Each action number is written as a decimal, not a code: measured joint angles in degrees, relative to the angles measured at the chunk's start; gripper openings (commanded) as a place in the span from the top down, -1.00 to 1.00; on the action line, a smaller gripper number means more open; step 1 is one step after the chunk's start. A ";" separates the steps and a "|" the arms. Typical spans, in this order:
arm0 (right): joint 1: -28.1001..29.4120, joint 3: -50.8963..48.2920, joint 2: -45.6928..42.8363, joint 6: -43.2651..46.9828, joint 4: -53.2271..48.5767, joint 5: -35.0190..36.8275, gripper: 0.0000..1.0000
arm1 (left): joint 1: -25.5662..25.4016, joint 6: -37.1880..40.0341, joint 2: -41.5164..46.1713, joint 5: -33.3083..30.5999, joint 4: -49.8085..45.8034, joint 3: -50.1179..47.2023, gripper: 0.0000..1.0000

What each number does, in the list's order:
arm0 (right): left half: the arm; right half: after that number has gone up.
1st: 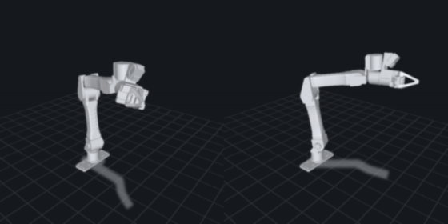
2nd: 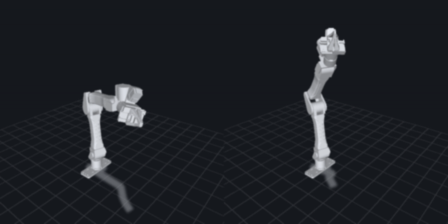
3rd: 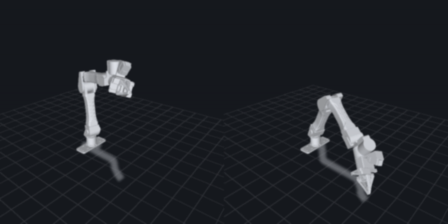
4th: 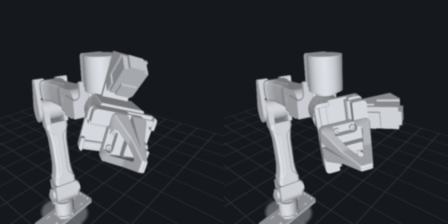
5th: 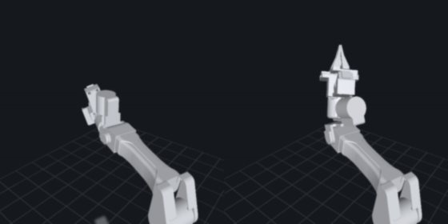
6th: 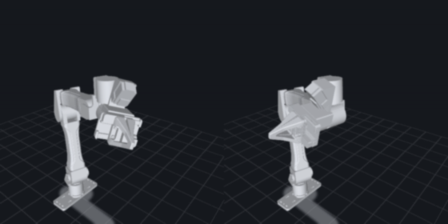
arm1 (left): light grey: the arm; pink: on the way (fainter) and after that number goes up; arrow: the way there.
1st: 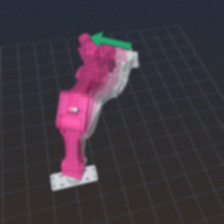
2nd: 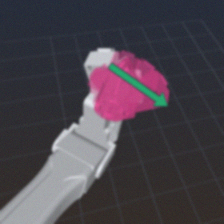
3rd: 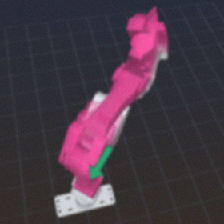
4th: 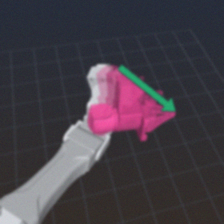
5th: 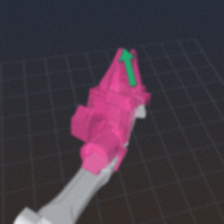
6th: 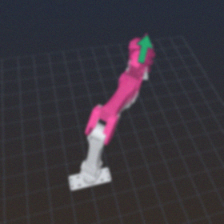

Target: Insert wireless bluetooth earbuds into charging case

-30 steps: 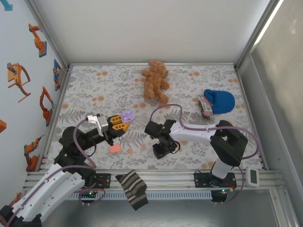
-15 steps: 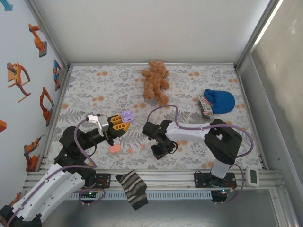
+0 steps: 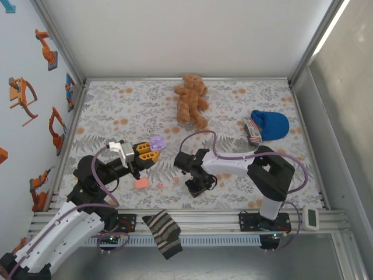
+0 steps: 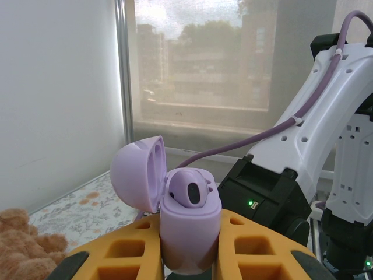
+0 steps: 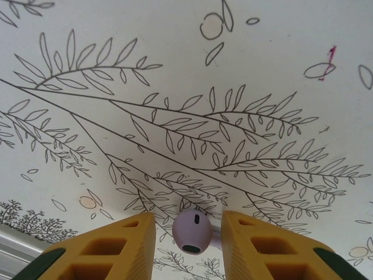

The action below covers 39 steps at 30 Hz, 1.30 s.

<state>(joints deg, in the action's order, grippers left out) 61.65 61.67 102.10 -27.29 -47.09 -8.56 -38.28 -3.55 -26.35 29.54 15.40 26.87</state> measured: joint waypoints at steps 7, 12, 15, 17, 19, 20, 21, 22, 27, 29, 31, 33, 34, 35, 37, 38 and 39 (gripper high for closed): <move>0.00 0.09 0.33 0.20 -0.09 0.20 0.40 | 0.00 0.00 -0.13 -0.02 -0.02 0.00 1.00; 0.00 0.22 0.48 0.17 -0.28 0.44 0.41 | 0.00 0.02 -0.33 -0.04 -0.04 0.00 1.00; 0.00 0.24 0.55 0.17 -0.39 0.52 0.42 | 0.00 0.02 -0.42 -0.04 -0.02 0.00 1.00; 0.00 0.24 0.55 0.17 -0.42 0.61 0.43 | 0.00 0.02 -0.48 -0.07 -0.02 0.00 1.00; 0.00 0.24 0.55 0.17 -0.44 0.63 0.45 | 0.00 0.02 -0.55 -0.11 -0.02 0.00 1.00; 0.00 0.24 0.55 0.17 -0.44 0.66 0.49 | 0.00 0.02 -0.59 -0.13 -0.02 0.00 1.00; 0.00 0.24 0.55 0.17 -0.46 0.70 0.52 | 0.00 0.02 -0.63 -0.15 -0.02 0.00 1.00; 0.00 0.24 0.55 0.20 -0.50 0.96 0.53 | 0.00 0.02 -0.63 -0.17 -0.04 0.00 1.00; 0.00 0.24 0.52 0.17 -0.61 1.36 0.55 | 0.00 0.02 -0.68 -0.17 -0.04 0.00 1.00; 0.00 0.24 0.52 0.20 -0.61 1.46 0.57 | 0.00 0.02 -0.68 -0.17 -0.04 0.00 1.00; 0.00 0.24 0.50 0.20 -0.61 1.51 0.66 | 0.00 0.02 -0.68 -0.20 -0.04 0.00 1.00; 0.00 0.24 0.33 0.35 -0.57 1.53 0.67 | 0.00 0.02 -0.74 -0.20 -0.04 0.00 1.00; 0.00 0.24 0.33 0.35 -0.50 1.53 0.67 | 0.00 0.02 -0.81 -0.20 -0.04 0.00 1.00; 0.02 0.24 0.31 0.35 -0.50 1.53 0.67 | 0.00 0.02 -0.92 -0.20 -0.04 0.00 1.00; 0.00 0.24 0.28 0.35 -0.50 1.53 0.67 | 0.00 0.02 -1.03 -0.22 -0.09 0.00 1.00; 0.02 0.24 0.26 0.35 -0.48 1.53 0.67 | 0.00 0.02 -1.05 -0.22 -0.09 0.00 1.00; 0.02 0.24 0.20 0.35 -0.42 1.53 0.67 | 0.00 0.02 -1.07 -0.22 -0.09 0.00 1.00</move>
<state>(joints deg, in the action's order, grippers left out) 61.67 61.91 102.30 -26.94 -47.51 -7.03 -38.28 -3.53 -27.42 29.32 15.31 26.87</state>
